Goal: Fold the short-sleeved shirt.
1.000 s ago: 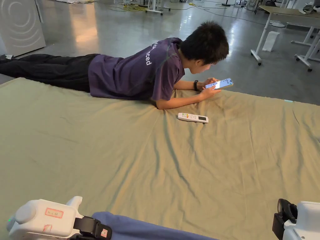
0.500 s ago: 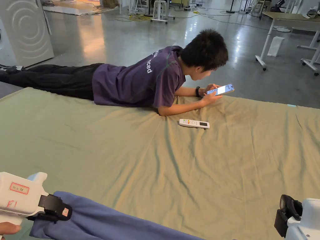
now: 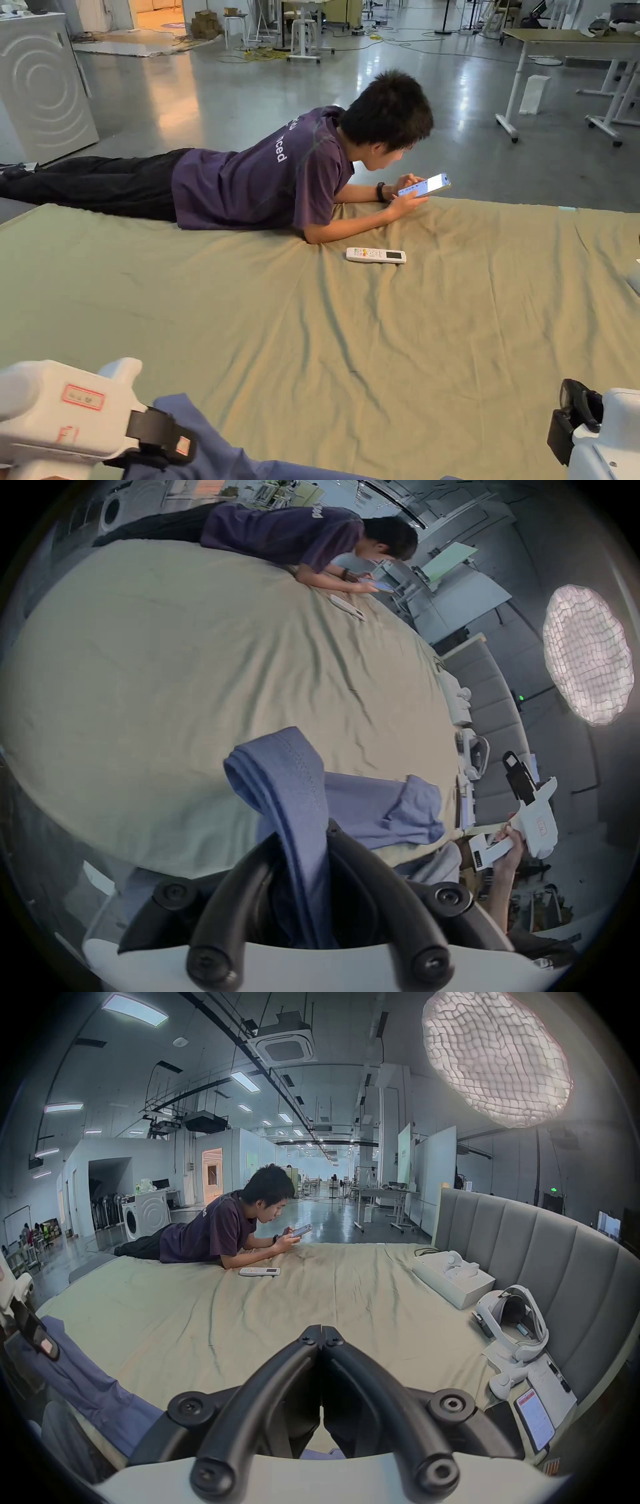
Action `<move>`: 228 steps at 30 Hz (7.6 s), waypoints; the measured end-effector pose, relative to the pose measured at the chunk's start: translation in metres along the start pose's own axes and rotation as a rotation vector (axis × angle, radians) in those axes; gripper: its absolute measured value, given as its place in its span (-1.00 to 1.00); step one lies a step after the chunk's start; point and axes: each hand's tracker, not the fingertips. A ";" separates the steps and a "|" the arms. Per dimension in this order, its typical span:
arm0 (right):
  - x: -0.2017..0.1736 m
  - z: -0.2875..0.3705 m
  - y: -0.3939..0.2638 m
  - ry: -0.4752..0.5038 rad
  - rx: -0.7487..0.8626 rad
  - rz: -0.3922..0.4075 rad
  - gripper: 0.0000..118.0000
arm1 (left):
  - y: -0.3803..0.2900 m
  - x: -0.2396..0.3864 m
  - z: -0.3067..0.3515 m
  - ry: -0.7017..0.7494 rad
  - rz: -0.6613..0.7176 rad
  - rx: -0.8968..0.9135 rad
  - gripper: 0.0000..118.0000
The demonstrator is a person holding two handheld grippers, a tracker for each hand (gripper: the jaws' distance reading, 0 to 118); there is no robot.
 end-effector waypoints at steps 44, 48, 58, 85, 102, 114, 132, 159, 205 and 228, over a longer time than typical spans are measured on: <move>0.018 0.019 -0.037 -0.033 -0.102 -0.066 -1.00 | -0.033 0.059 -0.152 0.132 -0.134 -0.097 -0.78; 0.017 0.019 -0.037 -0.028 -0.104 -0.064 -1.00 | -0.045 0.063 -0.180 0.170 -0.168 -0.156 -0.79; 0.010 0.021 -0.028 -0.015 -0.099 -0.059 -1.00 | -0.055 0.097 -0.221 0.075 -0.282 -0.171 -0.82; -0.011 0.012 0.031 -0.036 0.086 -0.024 -1.00 | -0.046 0.139 -0.045 0.275 -0.610 0.915 0.18; -0.020 0.013 0.033 -0.028 0.092 -0.014 -1.00 | -0.037 0.104 -0.016 0.353 -0.507 0.867 -0.98; -0.015 0.003 0.008 -0.019 -0.010 0.005 -1.00 | 0.000 -0.067 -0.060 0.098 -0.152 0.148 -0.18; -0.023 0.003 -0.010 -0.009 -0.077 0.017 -1.00 | -0.010 -0.123 -0.164 -0.483 0.128 -0.135 -0.23; -0.003 0.006 -0.016 -0.002 -0.078 -0.026 -1.00 | 0.020 0.017 -0.027 0.209 -0.123 0.046 -0.84; 0.034 0.019 -0.039 -0.061 -0.133 -0.079 -1.00 | -0.064 0.192 -0.214 -0.046 -0.327 -0.107 -0.58; 0.021 0.027 0.005 -0.082 0.038 -0.067 -1.00 | -0.068 0.210 -0.129 0.060 -0.620 0.582 -0.97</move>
